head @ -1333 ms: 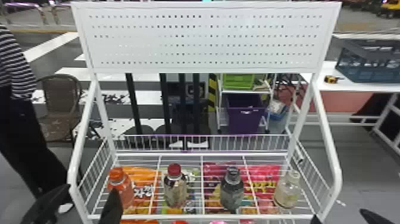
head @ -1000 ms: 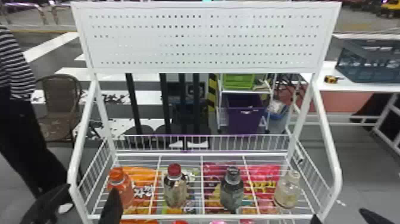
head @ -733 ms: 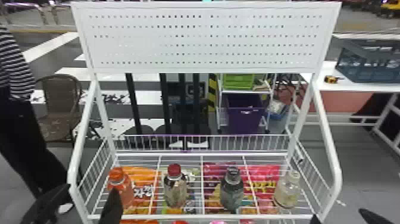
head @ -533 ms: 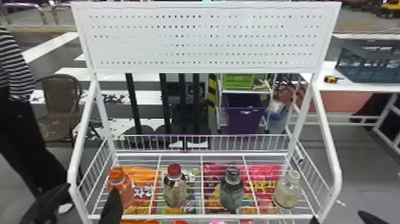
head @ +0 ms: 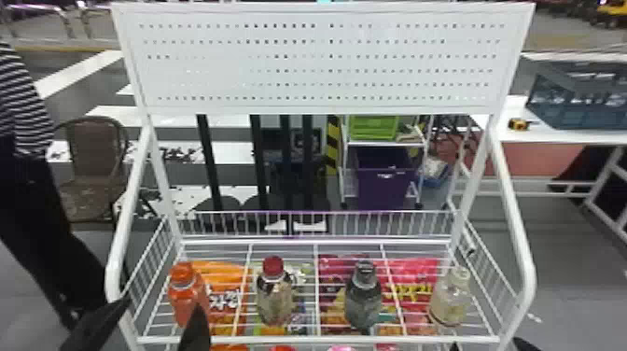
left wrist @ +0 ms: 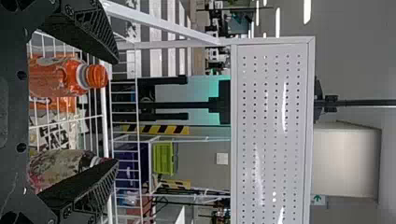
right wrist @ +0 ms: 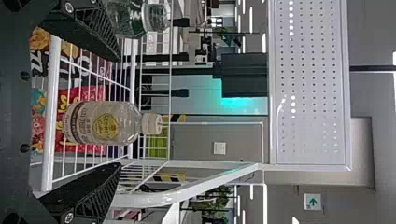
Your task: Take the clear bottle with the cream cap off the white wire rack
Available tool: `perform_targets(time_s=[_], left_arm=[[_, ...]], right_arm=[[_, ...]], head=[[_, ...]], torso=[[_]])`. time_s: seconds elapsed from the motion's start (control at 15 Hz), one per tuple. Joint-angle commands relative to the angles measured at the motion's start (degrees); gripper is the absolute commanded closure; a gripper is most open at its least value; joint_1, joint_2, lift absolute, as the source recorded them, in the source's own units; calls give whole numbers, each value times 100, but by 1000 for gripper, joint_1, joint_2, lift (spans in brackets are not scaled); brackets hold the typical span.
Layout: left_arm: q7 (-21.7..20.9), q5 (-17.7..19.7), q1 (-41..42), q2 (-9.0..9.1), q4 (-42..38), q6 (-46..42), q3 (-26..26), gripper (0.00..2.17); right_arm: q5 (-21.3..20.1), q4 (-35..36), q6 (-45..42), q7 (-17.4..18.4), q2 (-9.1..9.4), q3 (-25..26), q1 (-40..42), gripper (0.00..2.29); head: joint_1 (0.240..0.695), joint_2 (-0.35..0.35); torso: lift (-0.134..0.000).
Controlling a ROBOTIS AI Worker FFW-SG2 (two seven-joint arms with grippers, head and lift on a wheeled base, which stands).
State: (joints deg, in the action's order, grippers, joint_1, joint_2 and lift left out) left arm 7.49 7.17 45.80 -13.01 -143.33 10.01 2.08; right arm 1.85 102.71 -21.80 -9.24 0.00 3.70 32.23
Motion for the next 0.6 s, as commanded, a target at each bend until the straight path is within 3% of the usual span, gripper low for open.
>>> perform_targets(time_s=[0.0,0.27,0.4,0.53], left_arm=[[7,-40,-18,-26,-64,296,82,134],[16,-251,0,-26,-204,577,153,134],[77,-603,26,-26,-231,647,249,134],[77,-621,26,-26,-213,700,258,134]], right_arm=[[-105,-787,-144,133,5,-106,-630,90],[-185,-1648,-127,616,5,-335,-1413,90],[-211,-1947,-92,722,5,-344,-1676,90],[-220,-2193,-21,862,5,-335,-1905,90]], head=[[499,0],[499,0],[499,0],[499,0]], torso=[[0],[0],[0],[0]])
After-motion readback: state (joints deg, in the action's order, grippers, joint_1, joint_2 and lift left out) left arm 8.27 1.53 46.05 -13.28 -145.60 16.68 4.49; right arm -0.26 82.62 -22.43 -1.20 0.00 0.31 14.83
